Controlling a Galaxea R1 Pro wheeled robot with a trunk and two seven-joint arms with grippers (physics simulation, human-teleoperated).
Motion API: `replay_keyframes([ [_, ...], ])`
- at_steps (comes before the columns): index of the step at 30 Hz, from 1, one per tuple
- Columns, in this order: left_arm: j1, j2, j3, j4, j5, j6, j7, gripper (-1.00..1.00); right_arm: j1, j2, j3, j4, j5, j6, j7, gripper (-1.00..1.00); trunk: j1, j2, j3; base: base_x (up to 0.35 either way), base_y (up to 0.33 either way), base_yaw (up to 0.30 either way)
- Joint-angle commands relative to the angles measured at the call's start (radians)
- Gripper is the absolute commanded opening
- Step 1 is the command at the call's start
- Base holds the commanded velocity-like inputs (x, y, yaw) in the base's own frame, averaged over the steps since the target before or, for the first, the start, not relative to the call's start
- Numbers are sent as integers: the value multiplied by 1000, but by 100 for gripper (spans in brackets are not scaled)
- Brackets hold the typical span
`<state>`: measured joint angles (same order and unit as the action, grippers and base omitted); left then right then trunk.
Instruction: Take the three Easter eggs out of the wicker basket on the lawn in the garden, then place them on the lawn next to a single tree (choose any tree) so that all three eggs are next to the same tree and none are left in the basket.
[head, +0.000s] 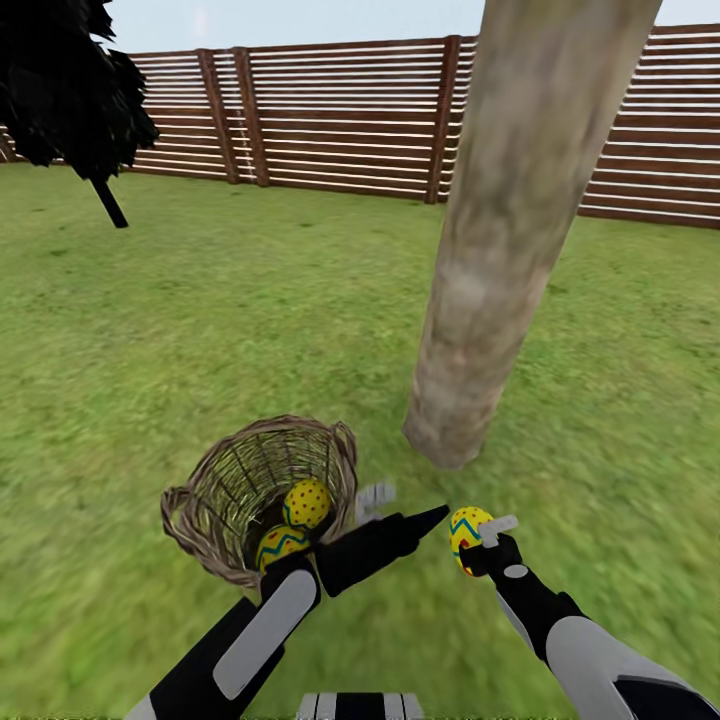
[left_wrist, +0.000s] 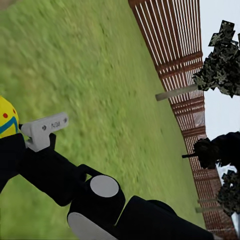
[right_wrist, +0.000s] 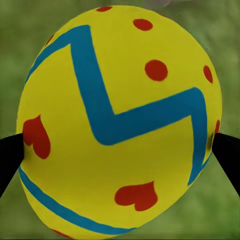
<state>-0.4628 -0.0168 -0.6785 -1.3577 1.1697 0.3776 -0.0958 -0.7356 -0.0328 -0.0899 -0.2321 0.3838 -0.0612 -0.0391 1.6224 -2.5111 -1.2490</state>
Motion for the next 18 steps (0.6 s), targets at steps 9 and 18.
replay_keyframes([
  [9,0,0,1,-7,10,4,-1,100,-16,-1,-7,-5,8,8,-9,-100,4,-2,-36,0,0,0],
  [18,0,0,-1,-6,10,4,-1,100,-18,0,-10,2,1,8,-120,-100,8,-5,-70,0,0,0],
])
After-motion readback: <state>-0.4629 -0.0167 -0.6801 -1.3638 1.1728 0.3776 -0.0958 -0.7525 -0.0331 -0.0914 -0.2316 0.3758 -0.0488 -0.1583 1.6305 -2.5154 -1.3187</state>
